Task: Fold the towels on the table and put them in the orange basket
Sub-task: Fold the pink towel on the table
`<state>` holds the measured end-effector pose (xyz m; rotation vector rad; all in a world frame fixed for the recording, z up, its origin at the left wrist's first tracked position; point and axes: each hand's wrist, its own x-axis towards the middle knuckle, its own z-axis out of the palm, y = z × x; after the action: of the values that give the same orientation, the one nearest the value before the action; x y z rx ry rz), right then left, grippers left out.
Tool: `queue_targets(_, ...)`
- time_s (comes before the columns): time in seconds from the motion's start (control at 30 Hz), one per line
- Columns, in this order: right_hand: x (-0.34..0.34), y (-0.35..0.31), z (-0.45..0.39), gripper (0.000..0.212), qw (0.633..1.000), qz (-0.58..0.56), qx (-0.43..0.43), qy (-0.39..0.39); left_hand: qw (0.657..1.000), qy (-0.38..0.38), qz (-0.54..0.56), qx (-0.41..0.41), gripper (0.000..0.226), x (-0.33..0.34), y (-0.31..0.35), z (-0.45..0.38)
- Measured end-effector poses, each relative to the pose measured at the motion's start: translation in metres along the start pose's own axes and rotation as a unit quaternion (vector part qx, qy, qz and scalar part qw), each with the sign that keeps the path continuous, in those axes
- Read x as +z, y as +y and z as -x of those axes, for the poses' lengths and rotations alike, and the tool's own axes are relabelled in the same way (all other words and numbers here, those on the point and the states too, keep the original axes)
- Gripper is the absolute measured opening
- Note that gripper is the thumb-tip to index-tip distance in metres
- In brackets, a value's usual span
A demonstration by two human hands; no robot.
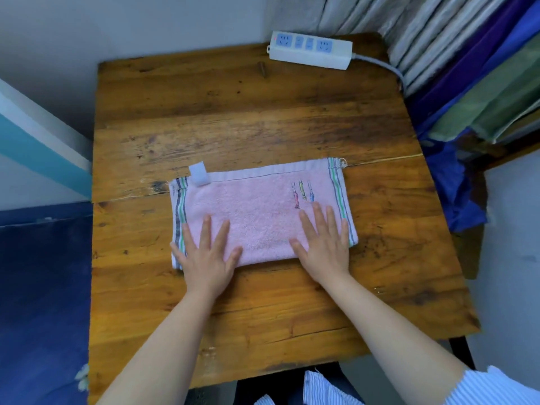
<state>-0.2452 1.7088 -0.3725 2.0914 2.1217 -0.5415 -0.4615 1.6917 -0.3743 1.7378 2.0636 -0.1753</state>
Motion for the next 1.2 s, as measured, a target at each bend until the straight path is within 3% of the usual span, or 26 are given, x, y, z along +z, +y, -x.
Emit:
queue_targets(0.13, -0.005, 0.025, 0.005, 0.065, 0.997, -0.033, 0.067, 0.02, 0.999, -0.035, -0.01, 0.005, 0.113, -0.008, 0.005, 0.0)
queue_targets(0.23, -0.011, 0.03, 0.006, 0.062, 0.991, -0.1, 0.084, 0.018, 0.999, -0.047, -0.002, 0.001, 0.084, -0.018, 0.011, 0.001)
queue_targets(0.3, -0.018, 0.033, 0.009, 0.057, 0.981, -0.166, 0.093, 0.032, 1.0, -0.007, -0.003, 0.023, 0.073, -0.027, 0.018, 0.0)
queue_targets(0.43, -0.03, 0.034, 0.016, 0.053, 0.965, -0.198, 0.161, 0.062, 0.972, 0.116, -0.024, 0.203, 0.043, -0.047, 0.052, -0.019)
queue_targets(0.5, -0.037, 0.034, 0.014, 0.052, 0.966, -0.177, 0.182, 0.046, 0.951, 0.121, -0.009, 0.285, 0.028, -0.056, 0.083, -0.041)
queue_targets(0.67, -0.052, 0.034, 0.008, 0.048, 0.952, -0.197, 0.229, -0.052, 0.911, 0.027, -0.072, 0.404, 0.033, -0.069, 0.167, -0.092)
queue_targets(0.83, -0.061, 0.035, 0.0, 0.038, 0.916, -0.284, 0.267, -0.088, 0.882, -0.055, -0.214, 0.417, 0.055, -0.065, 0.212, -0.127)
queue_targets(0.93, -0.064, 0.043, -0.005, 0.045, 0.888, -0.34, 0.294, -0.098, 0.866, -0.101, -0.272, 0.408, 0.057, -0.064, 0.23, -0.135)
queue_targets(1.0, -0.065, 0.05, -0.007, 0.051, 0.869, -0.378, 0.302, -0.103, 0.874, -0.121, -0.273, 0.384, 0.057, -0.066, 0.241, -0.139)
queue_targets(1.1, -0.068, 0.063, -0.011, 0.055, 0.849, -0.419, 0.304, -0.109, 0.878, -0.172, -0.256, 0.365, 0.047, -0.074, 0.252, -0.145)
queue_targets(1.2, -0.077, 0.08, -0.023, 0.05, 0.863, -0.398, 0.297, -0.094, 0.873, -0.172, -0.26, 0.376, 0.031, -0.088, 0.258, -0.154)
